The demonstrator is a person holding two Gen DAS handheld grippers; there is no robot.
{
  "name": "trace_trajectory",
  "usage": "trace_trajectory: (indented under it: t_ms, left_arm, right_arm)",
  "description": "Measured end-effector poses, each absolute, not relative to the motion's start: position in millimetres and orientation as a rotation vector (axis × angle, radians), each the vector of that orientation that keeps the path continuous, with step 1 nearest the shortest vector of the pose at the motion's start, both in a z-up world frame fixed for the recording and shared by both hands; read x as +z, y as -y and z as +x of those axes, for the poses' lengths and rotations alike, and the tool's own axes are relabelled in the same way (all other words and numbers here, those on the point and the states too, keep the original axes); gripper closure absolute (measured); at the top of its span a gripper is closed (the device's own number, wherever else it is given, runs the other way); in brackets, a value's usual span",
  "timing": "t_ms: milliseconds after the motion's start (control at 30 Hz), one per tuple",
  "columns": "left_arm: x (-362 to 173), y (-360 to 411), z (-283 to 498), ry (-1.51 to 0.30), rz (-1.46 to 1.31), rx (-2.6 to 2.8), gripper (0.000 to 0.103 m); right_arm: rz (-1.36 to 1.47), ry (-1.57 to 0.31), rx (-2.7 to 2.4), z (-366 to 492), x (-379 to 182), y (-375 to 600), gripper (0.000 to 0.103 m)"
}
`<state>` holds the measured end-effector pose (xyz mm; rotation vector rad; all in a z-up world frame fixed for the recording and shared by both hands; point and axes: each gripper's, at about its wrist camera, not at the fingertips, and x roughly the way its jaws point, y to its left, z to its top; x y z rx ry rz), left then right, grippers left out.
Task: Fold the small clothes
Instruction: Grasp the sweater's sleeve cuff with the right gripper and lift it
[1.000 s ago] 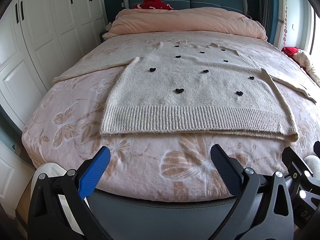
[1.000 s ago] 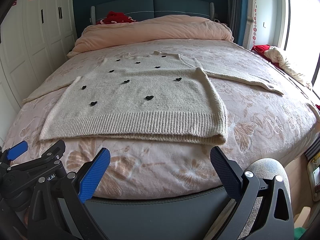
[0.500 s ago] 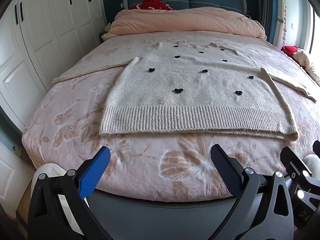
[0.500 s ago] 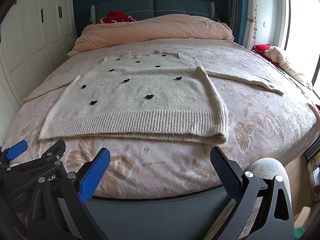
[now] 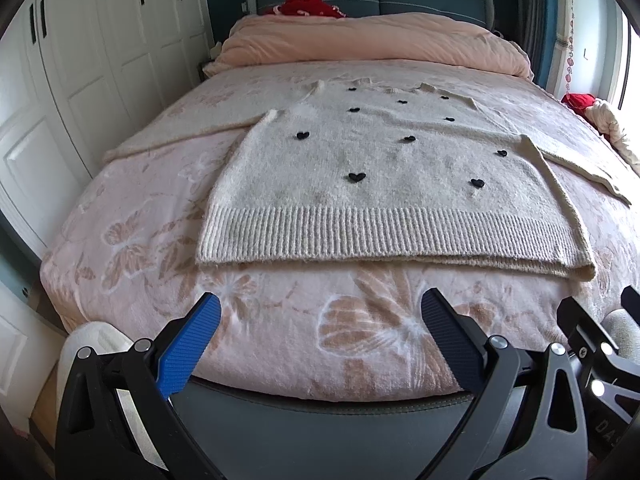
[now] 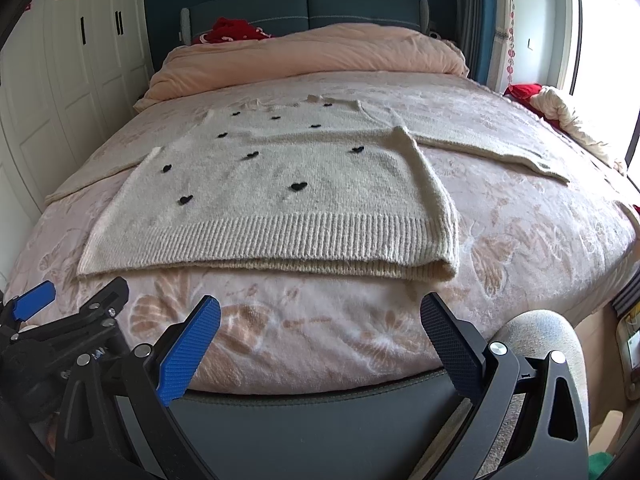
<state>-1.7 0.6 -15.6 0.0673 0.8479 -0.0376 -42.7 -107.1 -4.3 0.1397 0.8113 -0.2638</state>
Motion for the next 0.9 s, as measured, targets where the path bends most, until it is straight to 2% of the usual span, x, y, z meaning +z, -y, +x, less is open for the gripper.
trace_trajectory:
  t_ms: [233,500,700,800,867,900]
  left_arm:
    - [-30,-24,15,-0.929,-0.006,-0.030,0.005]
    - [-36,-27,47,-1.008,-0.020,0.008,0.005]
    - [-34,-13,72,-1.027,-0.018,-0.010,0.005]
    - [-34,-5,90,-1.058,-0.018,-0.038,0.005]
    - [-37,-2,99,-1.076,-0.031,-0.050,0.005]
    - [-38,-1,104,-1.085,-0.039,-0.052,0.005]
  right_arm:
    - [0.270,-0.810,-0.307,-25,-10,187,0.005]
    - [0.550,-0.708,-0.501,39,2,409,0.005]
    - [0.795,-0.682,-0.583,86,-30,541,0.006]
    - [0.931,-0.696,-0.598,102,-59,583,0.015]
    - [1.020,-0.685,-0.610,108,-77,600,0.027]
    - [1.048,-0.664,-0.626,109,-82,606,0.036]
